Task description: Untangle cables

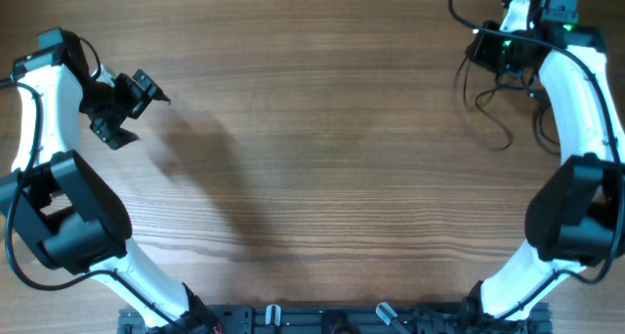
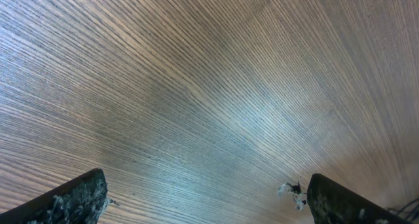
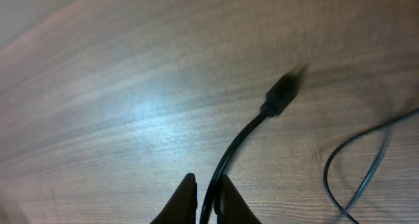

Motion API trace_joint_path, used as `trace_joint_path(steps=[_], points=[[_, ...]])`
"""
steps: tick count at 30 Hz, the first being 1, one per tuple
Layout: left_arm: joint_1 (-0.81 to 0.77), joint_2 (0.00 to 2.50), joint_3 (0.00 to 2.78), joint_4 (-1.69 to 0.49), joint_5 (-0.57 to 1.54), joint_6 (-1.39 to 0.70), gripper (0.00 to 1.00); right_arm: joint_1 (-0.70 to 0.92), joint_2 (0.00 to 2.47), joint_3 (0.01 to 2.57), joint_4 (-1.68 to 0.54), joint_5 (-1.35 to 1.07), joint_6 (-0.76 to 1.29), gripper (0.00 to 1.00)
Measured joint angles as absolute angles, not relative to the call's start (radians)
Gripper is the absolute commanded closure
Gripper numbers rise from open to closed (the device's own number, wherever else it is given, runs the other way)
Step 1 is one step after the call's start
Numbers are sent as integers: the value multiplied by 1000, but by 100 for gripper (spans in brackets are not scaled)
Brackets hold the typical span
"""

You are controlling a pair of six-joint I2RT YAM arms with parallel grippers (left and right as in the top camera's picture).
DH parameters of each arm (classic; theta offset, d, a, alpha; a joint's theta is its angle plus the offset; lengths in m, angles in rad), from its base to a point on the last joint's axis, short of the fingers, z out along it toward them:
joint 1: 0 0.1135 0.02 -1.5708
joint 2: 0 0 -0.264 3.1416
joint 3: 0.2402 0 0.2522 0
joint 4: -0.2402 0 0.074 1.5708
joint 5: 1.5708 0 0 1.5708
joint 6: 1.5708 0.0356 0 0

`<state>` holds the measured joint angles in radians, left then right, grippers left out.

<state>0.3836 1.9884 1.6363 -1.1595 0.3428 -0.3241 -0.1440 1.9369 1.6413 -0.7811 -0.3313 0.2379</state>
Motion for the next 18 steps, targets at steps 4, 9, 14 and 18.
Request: trace_joint_path(steps=[4, 9, 14, 18], points=[[384, 1988, 1636, -1159, 342, -324, 0, -144, 1964, 1641, -800, -286, 257, 87], [384, 1988, 1636, -1160, 343, -324, 0, -144, 1964, 1641, -853, -198, 281, 42], [384, 1988, 1636, -1161, 343, -324, 0, -144, 1964, 1641, -1003, -173, 263, 0], [384, 1988, 1636, -1160, 343, -324, 0, -144, 1964, 1641, -1141, -171, 166, 0]])
